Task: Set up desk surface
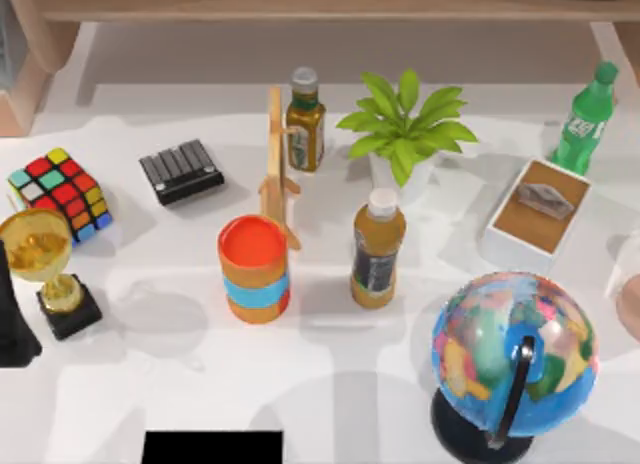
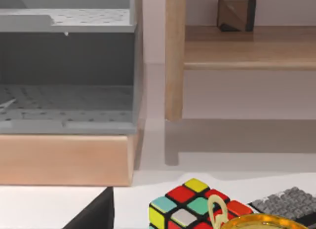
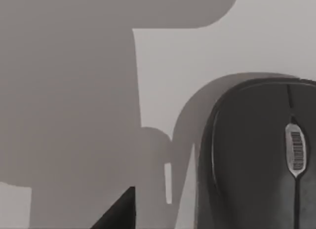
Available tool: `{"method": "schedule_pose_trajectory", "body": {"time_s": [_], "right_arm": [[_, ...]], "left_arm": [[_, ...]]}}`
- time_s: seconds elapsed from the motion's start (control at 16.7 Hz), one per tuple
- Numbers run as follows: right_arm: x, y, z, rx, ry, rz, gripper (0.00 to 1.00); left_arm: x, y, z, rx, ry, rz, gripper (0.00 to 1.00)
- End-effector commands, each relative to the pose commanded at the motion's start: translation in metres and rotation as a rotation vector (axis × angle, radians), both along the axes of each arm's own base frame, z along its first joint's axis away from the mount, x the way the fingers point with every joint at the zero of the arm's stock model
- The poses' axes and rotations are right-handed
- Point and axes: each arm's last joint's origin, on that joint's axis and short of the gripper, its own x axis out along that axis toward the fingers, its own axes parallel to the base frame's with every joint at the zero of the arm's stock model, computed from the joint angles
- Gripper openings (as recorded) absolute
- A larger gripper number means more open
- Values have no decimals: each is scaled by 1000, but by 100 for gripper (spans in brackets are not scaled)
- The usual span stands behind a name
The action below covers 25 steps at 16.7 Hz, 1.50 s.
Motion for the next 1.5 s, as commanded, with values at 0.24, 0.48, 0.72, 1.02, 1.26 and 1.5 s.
{"method": "schedule_pose_trajectory", "body": {"time_s": [0.24,0.48,0.72,1.02,1.26,1.5], "right_arm": [[0,0,0,0,0,0,40],[0,0,0,0,0,0,10],[0,0,0,0,0,0,0],[0,0,0,0,0,0,0],[-3,-2,13,-8,-9,-17,0],[-20,2,63,-38,-37,-95,0]], "left_arm": [[0,0,0,0,0,0,100],[0,0,0,0,0,0,100],[0,0,0,0,0,0,100],[0,0,0,0,0,0,100],[0,0,0,0,0,0,100],[0,0,0,0,0,0,100]]}}
